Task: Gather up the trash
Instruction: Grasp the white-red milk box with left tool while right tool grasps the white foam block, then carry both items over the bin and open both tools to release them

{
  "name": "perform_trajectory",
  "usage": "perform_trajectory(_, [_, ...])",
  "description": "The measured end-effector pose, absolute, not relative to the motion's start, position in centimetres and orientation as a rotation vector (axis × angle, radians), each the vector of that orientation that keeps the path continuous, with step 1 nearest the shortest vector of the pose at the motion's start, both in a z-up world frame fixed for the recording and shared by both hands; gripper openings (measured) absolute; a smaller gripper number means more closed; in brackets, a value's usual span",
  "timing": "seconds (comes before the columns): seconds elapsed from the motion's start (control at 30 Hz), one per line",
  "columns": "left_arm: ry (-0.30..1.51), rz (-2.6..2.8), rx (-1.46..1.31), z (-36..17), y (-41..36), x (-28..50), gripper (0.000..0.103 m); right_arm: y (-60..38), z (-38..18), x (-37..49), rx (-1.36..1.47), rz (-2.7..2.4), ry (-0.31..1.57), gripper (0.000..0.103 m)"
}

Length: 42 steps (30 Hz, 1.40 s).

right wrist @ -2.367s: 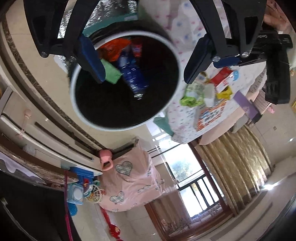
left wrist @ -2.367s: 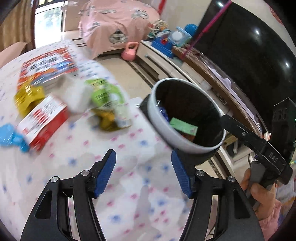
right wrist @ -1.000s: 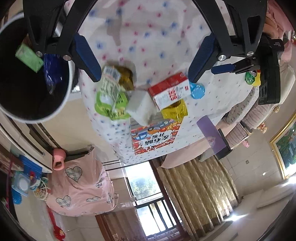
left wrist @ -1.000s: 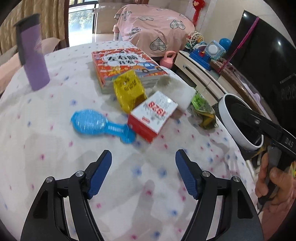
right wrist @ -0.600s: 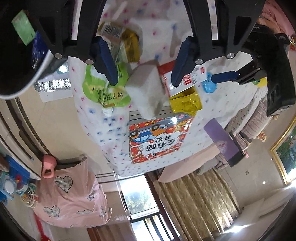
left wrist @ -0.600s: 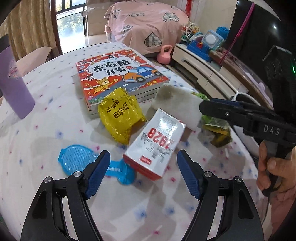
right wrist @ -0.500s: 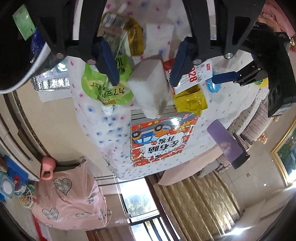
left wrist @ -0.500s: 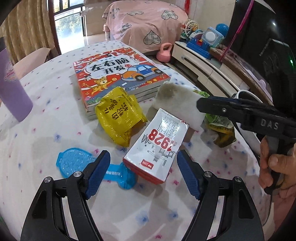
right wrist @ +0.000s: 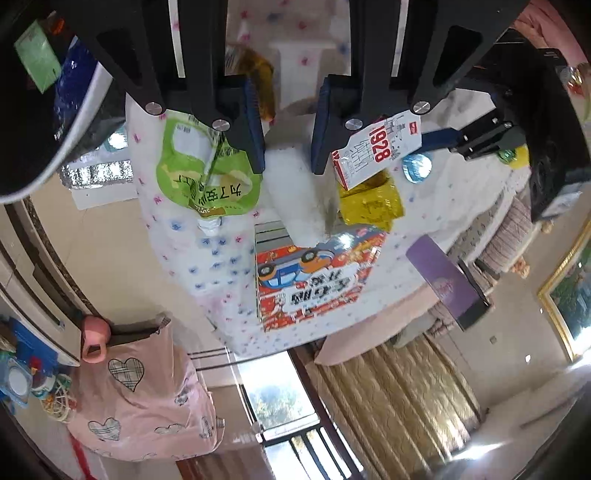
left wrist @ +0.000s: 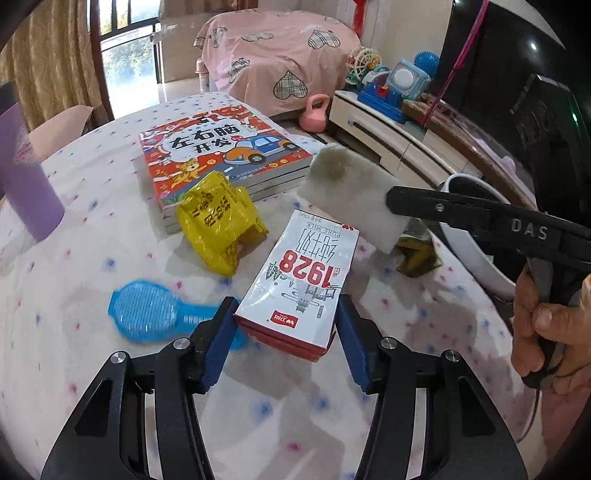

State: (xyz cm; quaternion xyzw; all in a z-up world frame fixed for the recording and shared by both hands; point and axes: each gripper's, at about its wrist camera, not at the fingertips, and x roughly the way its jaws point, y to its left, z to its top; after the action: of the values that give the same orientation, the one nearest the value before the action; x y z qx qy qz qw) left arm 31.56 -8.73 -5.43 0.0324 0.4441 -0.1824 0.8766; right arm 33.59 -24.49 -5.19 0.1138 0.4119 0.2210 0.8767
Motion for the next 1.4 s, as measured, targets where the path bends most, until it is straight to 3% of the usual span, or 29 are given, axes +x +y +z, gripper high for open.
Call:
perform_trajectory(0.63, [0.855, -0.449, -0.045, -2.4, -11.5, 23.2, 0.053, -29.4, -2.4, 22.2, 0.362, 0.395, 0.734, 0.025])
perform_trajectory(1.4, [0.847, -0.592, 0.072, -1.3, -21.7, 21.6, 0.053, -38.9, -3.7, 15.0, 0.491, 0.181, 0.680, 0.025])
